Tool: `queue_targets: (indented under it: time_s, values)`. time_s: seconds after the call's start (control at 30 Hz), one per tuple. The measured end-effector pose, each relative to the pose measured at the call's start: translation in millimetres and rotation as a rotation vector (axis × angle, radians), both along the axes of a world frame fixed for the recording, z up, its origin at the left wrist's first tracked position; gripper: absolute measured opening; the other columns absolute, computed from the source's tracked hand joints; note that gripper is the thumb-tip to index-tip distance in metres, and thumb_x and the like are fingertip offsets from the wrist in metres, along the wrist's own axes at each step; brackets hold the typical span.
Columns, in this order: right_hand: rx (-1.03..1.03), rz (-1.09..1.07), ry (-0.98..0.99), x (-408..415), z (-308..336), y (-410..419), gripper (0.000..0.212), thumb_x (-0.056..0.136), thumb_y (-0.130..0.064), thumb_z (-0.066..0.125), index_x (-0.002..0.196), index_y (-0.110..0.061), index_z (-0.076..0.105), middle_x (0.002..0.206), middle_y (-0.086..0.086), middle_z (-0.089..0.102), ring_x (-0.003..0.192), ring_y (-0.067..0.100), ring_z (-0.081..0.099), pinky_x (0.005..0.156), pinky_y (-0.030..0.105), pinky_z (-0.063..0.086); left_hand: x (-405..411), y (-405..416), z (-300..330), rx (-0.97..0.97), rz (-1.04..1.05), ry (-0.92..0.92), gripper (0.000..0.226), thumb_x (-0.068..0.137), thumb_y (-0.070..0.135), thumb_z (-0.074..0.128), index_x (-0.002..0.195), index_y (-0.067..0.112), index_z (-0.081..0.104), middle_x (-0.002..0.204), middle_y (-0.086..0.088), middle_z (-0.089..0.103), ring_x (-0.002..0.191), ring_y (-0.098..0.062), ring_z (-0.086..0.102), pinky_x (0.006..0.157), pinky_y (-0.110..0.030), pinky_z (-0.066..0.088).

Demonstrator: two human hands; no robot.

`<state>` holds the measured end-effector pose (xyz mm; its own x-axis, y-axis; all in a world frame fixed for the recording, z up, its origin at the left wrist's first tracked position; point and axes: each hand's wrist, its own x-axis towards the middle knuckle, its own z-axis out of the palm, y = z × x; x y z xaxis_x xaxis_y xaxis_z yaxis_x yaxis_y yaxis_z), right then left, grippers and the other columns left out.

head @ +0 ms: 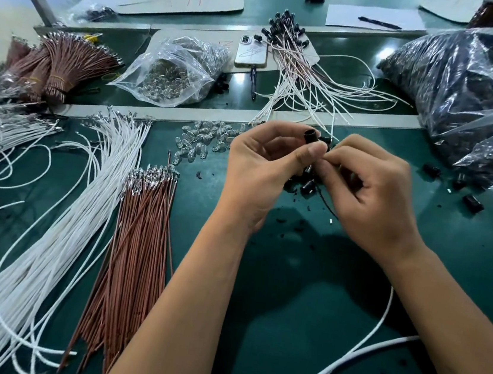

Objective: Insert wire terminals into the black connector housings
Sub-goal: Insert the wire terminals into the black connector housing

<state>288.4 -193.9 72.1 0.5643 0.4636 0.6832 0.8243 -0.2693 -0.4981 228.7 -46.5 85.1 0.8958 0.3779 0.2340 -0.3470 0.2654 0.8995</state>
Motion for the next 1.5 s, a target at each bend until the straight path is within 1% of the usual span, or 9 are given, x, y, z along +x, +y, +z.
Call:
queue_targets:
  time_s: [0.13, 0.4, 0.57, 0.7, 0.83, 0.93, 1.03, 1.27, 1.5]
  values:
    - [-0.045, 0.046, 0.027, 0.2, 0.7, -0.1, 0.022, 0.1, -0.01, 0.065, 0.08, -0.002, 0.067, 0.077, 0.005, 0.053, 0.065, 0.024, 0.049, 0.06, 0.034, 0.041, 1.3, -6.2, -2.8, -0.061, 0.043, 0.056, 0.017, 0.083, -0.01, 0.072, 0.084, 0.006, 0.068, 0.068, 0.001, 0.072, 0.057, -0.006, 0.062, 0.059, -0.018, 0.051]
    - [-0.114, 0.039, 0.056, 3.3, -3.3, 3.4, 0.024, 0.098, -0.006, 0.066, 0.075, 0.0, 0.065, 0.074, 0.007, 0.055, 0.065, 0.025, 0.05, 0.059, 0.045, 0.043, 6.4, -8.6, -9.3, -0.122, 0.153, 0.131, 0.013, 0.081, -0.008, 0.077, 0.086, 0.003, 0.071, 0.068, -0.002, 0.07, 0.058, -0.01, 0.06, 0.056, -0.019, 0.049]
    - [-0.127, 0.059, 0.058, 3.7, -3.9, 4.8, 0.024, 0.098, -0.006, 0.066, 0.075, -0.002, 0.064, 0.074, 0.003, 0.054, 0.066, 0.022, 0.051, 0.06, 0.042, 0.043, 7.0, -7.4, -11.6, -0.114, 0.196, 0.146, 0.014, 0.079, -0.007, 0.078, 0.086, 0.003, 0.071, 0.069, -0.004, 0.069, 0.06, -0.01, 0.06, 0.059, -0.018, 0.049]
    - [-0.104, 0.023, 0.089, 0.1, -8.3, 4.0, 0.021, 0.097, -0.01, 0.064, 0.078, -0.003, 0.062, 0.075, 0.002, 0.054, 0.068, 0.021, 0.051, 0.063, 0.038, 0.043, 6.7, -7.9, -11.7, -0.053, 0.137, 0.148, 0.014, 0.082, -0.006, 0.077, 0.088, 0.005, 0.07, 0.073, 0.001, 0.07, 0.065, -0.006, 0.062, 0.064, -0.017, 0.051]
    - [-0.058, 0.012, 0.174, 0.3, -6.2, 4.1, 0.017, 0.099, -0.019, 0.064, 0.088, -0.007, 0.071, 0.077, -0.003, 0.058, 0.071, 0.018, 0.055, 0.065, 0.033, 0.045, 5.1, -7.0, -9.9, -0.065, 0.065, 0.147, 0.015, 0.083, -0.007, 0.074, 0.09, 0.004, 0.067, 0.074, -0.002, 0.07, 0.063, -0.003, 0.063, 0.062, -0.014, 0.048]
    - [0.004, 0.081, 0.222, 2.4, -2.9, 1.6, 0.014, 0.099, -0.017, 0.069, 0.087, -0.017, 0.075, 0.076, 0.001, 0.062, 0.071, 0.025, 0.06, 0.062, 0.043, 0.047, 3.5, -7.5, -8.1, -0.101, 0.022, 0.147, 0.014, 0.084, -0.008, 0.073, 0.089, 0.004, 0.067, 0.075, -0.005, 0.071, 0.063, -0.007, 0.063, 0.063, -0.016, 0.05]
    - [0.057, 0.131, 0.273, 2.2, -2.4, 1.2, 0.016, 0.098, -0.016, 0.07, 0.086, -0.026, 0.073, 0.078, 0.003, 0.065, 0.072, 0.025, 0.062, 0.062, 0.045, 0.048, 4.2, -10.1, -7.5, -0.116, 0.04, 0.132, 0.013, 0.084, -0.008, 0.072, 0.09, 0.002, 0.068, 0.08, -0.012, 0.069, 0.065, -0.013, 0.063, 0.067, -0.022, 0.053]
    - [0.04, 0.15, 0.303, 5.1, -7.4, 0.9, 0.014, 0.097, -0.009, 0.07, 0.084, -0.007, 0.077, 0.075, 0.008, 0.064, 0.069, 0.027, 0.06, 0.064, 0.044, 0.048, 5.8, -13.2, -10.2, -0.107, 0.131, 0.124, 0.013, 0.082, -0.007, 0.076, 0.088, 0.003, 0.07, 0.075, -0.005, 0.071, 0.065, -0.01, 0.065, 0.063, -0.021, 0.053]
    - [0.029, 0.146, 0.286, 2.5, -7.2, 1.8, 0.014, 0.096, -0.007, 0.073, 0.084, -0.004, 0.078, 0.073, 0.004, 0.063, 0.065, 0.022, 0.059, 0.059, 0.039, 0.048, 3.9, -12.3, -9.1, -0.07, 0.16, 0.126, 0.014, 0.081, -0.005, 0.078, 0.084, 0.008, 0.072, 0.073, 0.0, 0.073, 0.066, -0.011, 0.066, 0.065, -0.023, 0.055]
